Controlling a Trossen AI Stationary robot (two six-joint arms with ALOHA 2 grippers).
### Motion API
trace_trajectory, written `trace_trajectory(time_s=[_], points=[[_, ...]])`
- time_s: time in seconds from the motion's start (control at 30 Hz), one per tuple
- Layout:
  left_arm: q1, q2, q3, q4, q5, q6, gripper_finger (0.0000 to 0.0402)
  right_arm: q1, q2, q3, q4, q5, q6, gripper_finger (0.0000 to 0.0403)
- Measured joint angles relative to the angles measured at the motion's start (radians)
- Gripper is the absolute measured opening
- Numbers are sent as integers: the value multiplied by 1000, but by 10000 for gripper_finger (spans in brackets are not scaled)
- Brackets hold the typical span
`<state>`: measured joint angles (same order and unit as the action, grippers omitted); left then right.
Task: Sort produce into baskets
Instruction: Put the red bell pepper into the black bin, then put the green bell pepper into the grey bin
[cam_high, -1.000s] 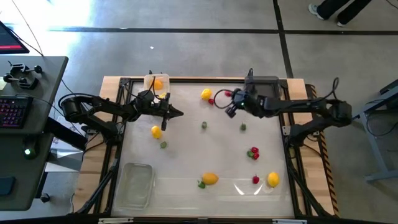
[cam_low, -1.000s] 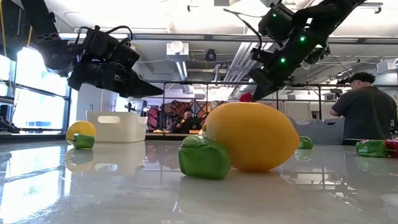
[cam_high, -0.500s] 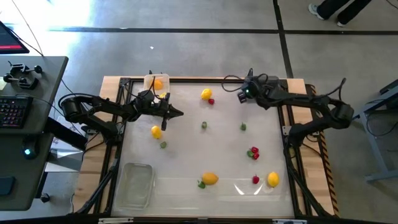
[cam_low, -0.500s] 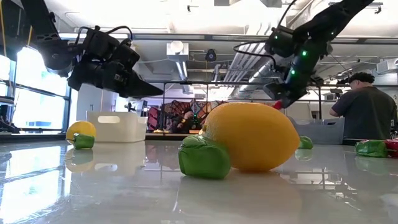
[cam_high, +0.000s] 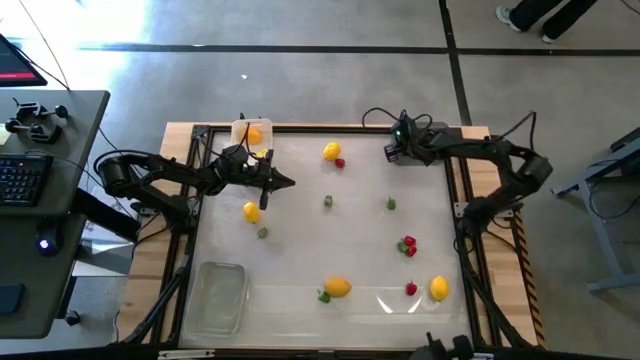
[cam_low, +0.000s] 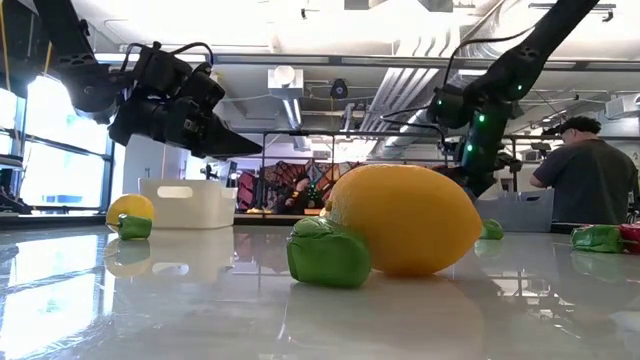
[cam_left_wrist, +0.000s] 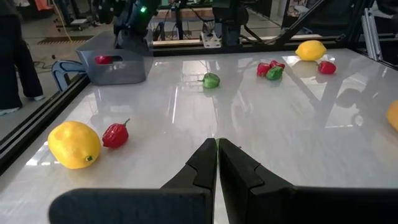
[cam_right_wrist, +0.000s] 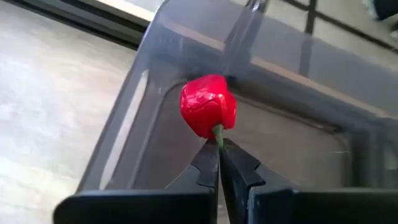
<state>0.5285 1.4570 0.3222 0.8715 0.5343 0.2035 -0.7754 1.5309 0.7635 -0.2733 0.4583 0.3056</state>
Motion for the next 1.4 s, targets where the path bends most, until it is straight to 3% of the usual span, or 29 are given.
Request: trace_trajectory(time_s=[0.37,0.73,0.9,1.13,1.4], points=[[0,0,0,1,0,0,5,-32,38,0,8,-24,-1,15],[0,0,0,1,0,0,5,-32,33,0,9,20,-13,124],[0,0,0,1,0,0,5,-18,-8,0,10,30,-19,143],[0,0,0,1,0,0,5,61,-137,0,-1,61,-52,121],[0,0,0,1,1,0,5,232,-223,0,-6,60,-89,34]])
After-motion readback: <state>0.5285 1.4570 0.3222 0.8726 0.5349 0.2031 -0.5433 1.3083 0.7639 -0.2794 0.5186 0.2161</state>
